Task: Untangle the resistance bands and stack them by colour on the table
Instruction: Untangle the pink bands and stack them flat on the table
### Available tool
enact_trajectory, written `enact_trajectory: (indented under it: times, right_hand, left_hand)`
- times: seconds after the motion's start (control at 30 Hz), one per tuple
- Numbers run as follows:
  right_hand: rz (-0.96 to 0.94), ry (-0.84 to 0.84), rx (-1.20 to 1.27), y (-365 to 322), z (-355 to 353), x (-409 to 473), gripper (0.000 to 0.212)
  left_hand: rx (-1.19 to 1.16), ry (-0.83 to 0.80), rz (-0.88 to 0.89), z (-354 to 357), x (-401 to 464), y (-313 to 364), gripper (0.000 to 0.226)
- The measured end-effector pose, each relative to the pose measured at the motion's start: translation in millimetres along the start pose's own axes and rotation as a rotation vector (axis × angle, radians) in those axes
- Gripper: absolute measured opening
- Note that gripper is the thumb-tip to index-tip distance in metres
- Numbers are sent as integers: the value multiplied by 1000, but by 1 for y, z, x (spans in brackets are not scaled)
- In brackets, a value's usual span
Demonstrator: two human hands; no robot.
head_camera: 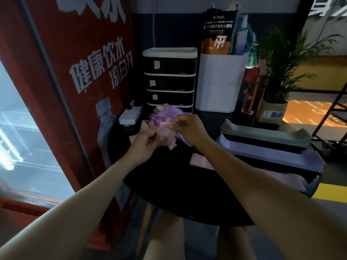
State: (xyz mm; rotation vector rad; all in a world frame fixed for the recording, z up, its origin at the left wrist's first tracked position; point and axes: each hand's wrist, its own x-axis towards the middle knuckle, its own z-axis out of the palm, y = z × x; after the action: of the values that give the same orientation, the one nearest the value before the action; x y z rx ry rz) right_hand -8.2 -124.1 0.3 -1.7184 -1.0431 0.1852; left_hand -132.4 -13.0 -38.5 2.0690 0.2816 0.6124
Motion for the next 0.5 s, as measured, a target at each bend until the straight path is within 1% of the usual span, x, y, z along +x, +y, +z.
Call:
enact_trajectory:
  times: [0.07, 0.17, 0.3, 0.43, 0.5]
  right_hand:
    - [-35, 23, 17, -6, -6, 7, 12]
    - [-56, 68, 41, -17, -15, 15, 7]
    - [-67, 154, 120, -27, -28, 25, 9]
    - [-45, 181, 96, -19, -37, 28, 5]
    - [-19, 183, 77, -13, -40, 30, 4]
  left_hand:
    - [14, 12, 22, -3, 7, -1, 15]
    - [82, 62, 60, -6, 20, -5, 20]
    - [130, 122, 33, -2, 31, -10, 12]
    - [92, 157, 9, -5, 38, -11, 24]
    - [109, 158, 29, -8, 39, -7, 24]
